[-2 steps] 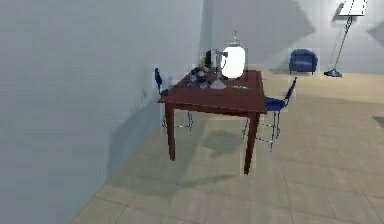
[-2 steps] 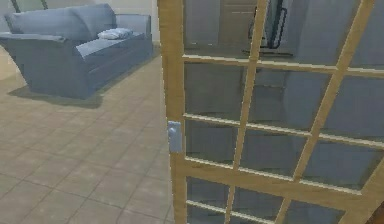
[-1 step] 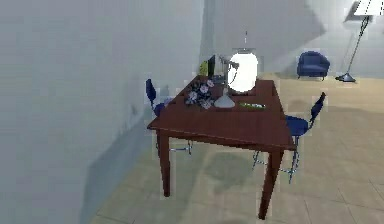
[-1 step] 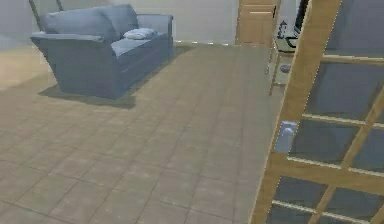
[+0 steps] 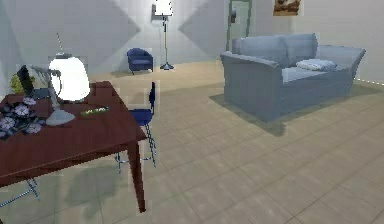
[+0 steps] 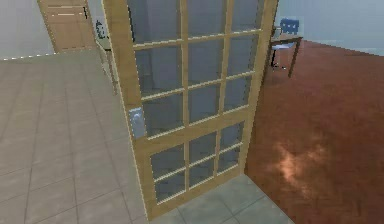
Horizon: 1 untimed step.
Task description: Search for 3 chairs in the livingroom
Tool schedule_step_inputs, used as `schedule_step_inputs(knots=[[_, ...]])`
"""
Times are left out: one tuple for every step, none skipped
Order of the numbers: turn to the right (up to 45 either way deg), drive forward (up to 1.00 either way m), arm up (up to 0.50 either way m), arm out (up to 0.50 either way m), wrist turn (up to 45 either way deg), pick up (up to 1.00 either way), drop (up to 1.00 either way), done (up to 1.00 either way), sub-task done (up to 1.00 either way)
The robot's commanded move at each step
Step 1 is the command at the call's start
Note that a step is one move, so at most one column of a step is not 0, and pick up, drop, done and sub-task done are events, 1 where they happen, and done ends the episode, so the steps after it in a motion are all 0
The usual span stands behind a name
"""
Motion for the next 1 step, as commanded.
schedule_step_inputs(knots=[[12.0,0.00,0.00,0.00,0.0,0.00,0.00,0.00,0.00]])
